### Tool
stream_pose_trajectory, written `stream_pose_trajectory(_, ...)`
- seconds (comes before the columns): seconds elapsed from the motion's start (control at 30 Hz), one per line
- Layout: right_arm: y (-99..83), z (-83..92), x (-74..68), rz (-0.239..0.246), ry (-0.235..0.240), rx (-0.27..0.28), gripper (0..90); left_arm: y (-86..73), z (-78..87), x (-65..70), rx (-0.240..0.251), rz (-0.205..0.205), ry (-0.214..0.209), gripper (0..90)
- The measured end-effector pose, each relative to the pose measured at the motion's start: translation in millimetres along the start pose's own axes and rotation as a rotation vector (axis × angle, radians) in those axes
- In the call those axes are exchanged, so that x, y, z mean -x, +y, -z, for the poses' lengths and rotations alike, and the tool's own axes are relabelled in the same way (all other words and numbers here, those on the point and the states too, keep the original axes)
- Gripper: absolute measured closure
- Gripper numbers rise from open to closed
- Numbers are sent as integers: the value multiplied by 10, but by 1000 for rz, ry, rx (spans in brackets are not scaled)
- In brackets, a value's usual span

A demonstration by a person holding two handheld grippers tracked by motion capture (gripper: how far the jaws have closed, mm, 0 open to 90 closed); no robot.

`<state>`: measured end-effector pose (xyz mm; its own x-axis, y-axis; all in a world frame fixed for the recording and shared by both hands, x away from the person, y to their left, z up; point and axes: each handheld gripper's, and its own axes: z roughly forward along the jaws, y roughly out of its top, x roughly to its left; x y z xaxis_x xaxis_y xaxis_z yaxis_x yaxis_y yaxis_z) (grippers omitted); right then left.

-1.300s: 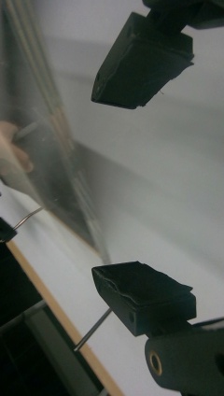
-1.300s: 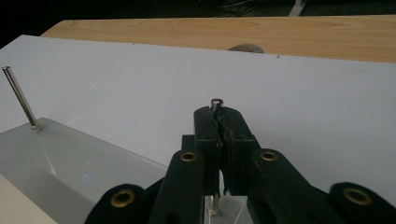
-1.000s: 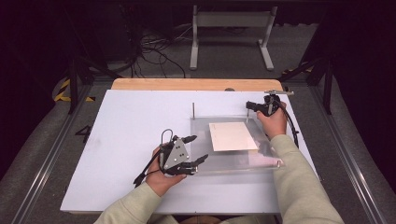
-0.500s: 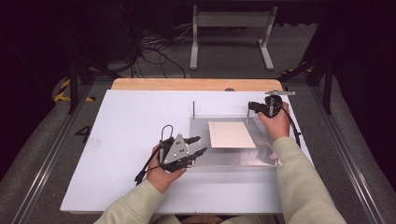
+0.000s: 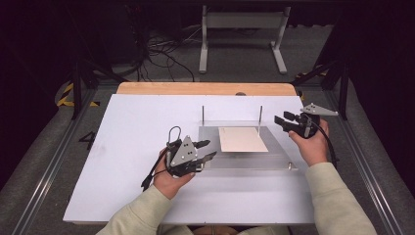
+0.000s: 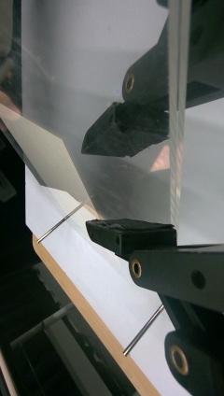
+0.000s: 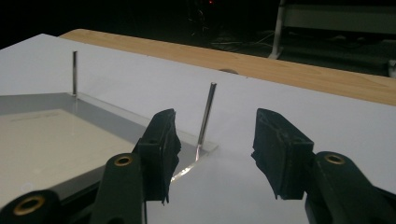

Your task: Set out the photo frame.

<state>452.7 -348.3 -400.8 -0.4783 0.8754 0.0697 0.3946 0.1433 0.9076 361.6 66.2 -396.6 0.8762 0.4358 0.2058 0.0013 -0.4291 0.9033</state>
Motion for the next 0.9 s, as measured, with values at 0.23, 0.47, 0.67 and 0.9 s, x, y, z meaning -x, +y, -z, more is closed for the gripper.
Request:
stream_pose_trajectory(0.23, -115, 352, -158, 8, 15, 71, 468, 18, 2, -16, -4, 9, -7, 558)
stream_pose_trajectory(0.47, -227, 573, -300, 48, 50, 76, 473, 21, 1, -20, -6, 11, -10, 558)
stream_pose_trajectory(0.67, -236, 793, -357, 80, 69, 73, 495, 25, 4, -32, -10, 5, -12, 558)
stream_pose_trajectory(0.9, -278, 1002, -448, 192, 145, 49, 485, 33, 4, -47, -5, 15, -15, 556)
